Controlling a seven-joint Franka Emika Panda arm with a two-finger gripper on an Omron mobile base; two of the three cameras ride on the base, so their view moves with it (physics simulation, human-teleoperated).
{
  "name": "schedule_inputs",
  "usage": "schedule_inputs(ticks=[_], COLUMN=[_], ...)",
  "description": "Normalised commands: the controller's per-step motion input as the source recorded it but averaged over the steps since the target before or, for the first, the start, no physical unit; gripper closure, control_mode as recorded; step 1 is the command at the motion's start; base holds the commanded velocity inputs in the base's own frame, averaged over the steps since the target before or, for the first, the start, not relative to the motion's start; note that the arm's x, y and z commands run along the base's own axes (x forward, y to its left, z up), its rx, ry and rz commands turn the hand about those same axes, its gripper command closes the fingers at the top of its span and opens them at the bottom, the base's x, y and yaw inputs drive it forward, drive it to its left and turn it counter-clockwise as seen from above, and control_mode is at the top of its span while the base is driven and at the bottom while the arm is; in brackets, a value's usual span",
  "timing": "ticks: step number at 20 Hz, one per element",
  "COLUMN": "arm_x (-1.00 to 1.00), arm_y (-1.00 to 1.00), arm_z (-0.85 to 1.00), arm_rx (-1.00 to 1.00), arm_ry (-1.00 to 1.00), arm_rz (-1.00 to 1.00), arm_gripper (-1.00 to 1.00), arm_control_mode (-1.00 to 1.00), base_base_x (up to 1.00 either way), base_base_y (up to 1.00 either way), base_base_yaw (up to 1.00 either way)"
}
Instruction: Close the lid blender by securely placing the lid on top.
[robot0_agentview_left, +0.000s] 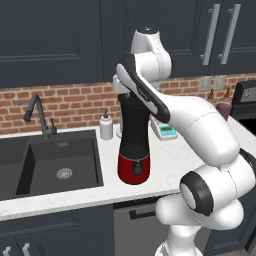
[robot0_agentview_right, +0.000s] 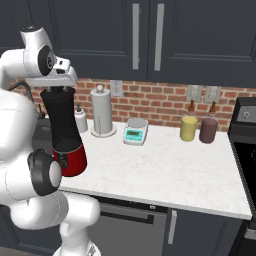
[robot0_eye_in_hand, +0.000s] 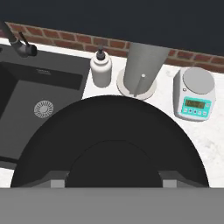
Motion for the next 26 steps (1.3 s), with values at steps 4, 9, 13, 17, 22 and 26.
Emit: schedule_inputs(ticks=[4, 9, 13, 17, 22, 26], arm_x=[-0.02, 0.00, -0.06, -0.43, -0.70, -0.69], arm_y=[0.00, 0.00, 0.00, -0.01, -0.06, -0.28], arm_z=[0.00, 0.00, 0.15, 0.36, 0.36, 0.09], arm_rx=[0.00, 0.00, 0.00, 0.00, 0.05, 0.08], arm_ry=[-0.09, -0.07, -0.11, -0.16, -0.09, -0.07], arm_rz=[0.00, 0.00, 0.00, 0.00, 0.00, 0.00], arm_gripper=[-1.00, -1.00, -1.00, -1.00, -1.00, -1.00], arm_control_mode=[-1.00, -1.00, -1.00, -1.00, -1.00, -1.00], base_base_x=[0.00, 0.00, 0.00, 0.00, 0.00, 0.00], base_base_y=[0.00, 0.00, 0.00, 0.00, 0.00, 0.00], base_base_yaw=[0.00, 0.00, 0.00, 0.00, 0.00, 0.00])
